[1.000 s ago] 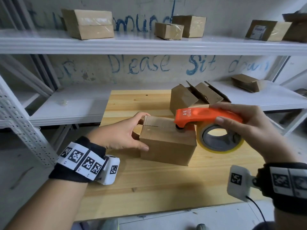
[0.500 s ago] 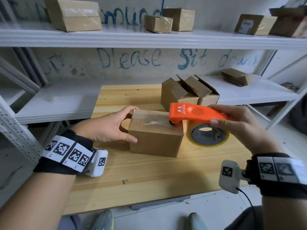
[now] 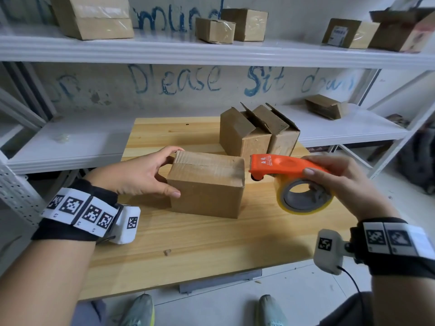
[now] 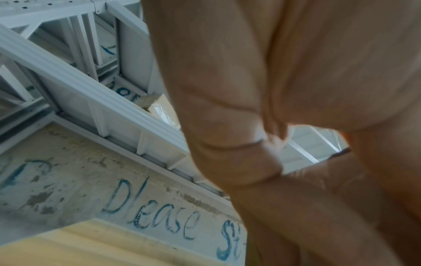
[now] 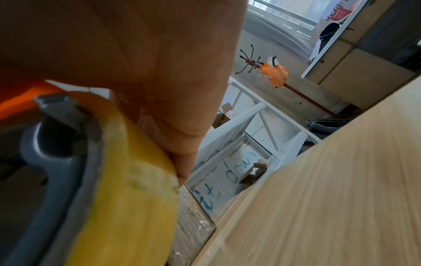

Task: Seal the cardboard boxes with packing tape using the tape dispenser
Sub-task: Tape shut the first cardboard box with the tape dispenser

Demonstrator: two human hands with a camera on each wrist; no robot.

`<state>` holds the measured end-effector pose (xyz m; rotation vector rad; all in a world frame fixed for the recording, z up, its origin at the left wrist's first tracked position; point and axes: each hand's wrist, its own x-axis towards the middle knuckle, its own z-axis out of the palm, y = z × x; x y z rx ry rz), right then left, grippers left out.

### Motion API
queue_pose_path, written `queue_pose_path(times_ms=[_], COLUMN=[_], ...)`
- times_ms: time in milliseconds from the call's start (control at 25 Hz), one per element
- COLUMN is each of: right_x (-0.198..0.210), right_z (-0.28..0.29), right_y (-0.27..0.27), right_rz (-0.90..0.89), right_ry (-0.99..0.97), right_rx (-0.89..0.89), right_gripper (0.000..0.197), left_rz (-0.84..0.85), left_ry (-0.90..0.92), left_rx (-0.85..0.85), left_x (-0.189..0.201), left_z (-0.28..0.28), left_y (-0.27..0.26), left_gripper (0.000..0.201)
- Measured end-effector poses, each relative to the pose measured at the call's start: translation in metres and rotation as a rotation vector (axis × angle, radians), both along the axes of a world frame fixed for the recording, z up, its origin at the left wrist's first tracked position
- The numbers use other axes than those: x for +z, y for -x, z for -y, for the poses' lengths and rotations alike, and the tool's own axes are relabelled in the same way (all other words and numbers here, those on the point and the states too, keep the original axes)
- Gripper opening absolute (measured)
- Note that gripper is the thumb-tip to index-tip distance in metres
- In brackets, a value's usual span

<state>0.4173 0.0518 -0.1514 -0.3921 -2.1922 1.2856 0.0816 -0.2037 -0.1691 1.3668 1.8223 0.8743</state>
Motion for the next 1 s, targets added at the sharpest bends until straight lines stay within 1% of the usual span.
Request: queue_pose_path(times_ms=[80,160,200,320,400,600,720,760,840,880,1000], right_x=[0.001,0.001,-0.001,-0.003,-0.004,-0.01,-0.008,-0.008,-0.005,-0.004,-0.004], right_z=[0.0,-0.001,-0.002,-0.006,-0.009,-0.017,-0.016,-0.016,-0.012,-0.009,-0.003], right_y=[-0.004,-0.007,-0.01,-0.016,-0.02,-0.024,-0.025,-0.026,-0.028,-0.027,-0.025], right_rz=[0.018,0.029,0.032,0.052,0.053,0.073,0.078,0.086,0.095,0.109,0.152], right_ry=[0.028,0.062,0.079,0.103,0.126,0.125,0.125,0.116,0.13,0.129,0.066], right_rx=[0.007,0.018,0.016,0.018,-0.001,0.008,-0.001,-0.015,-0.025,-0.026,-0.027], right_gripper=[0.026,0.023,0.027,0.056,0.066,0.07,0.075,0.074,0.065,0.061,0.058], left_rz=[-0.02,-0.044,-0.049,-0.035,-0.018,0.039,0.017,0.025,0.046,0.055,0.065], left_ry=[0.016,0.039,0.05,0.05,0.038,0.045,0.06,0.059,0.056,0.054,0.047], left_rx=[0.004,0.017,0.017,0.013,0.011,0.017,0.042,0.043,0.037,0.034,0.032], left_x=[0.002,0.001,0.0,0.0,0.0,0.005,0.005,0.004,0.004,0.004,0.005], left_z=[-0.001,0.0,0.0,-0.002,-0.001,0.0,0.003,0.002,0.0,0.001,0.003], left_y=[-0.001,0.001,0.002,0.003,0.001,-0.001,-0.001,0.0,0.0,-0.001,-0.002], left_gripper=[0.117,0.115,0.114,0.115,0.119,0.117,0.117,0.114,0.109,0.109,0.113])
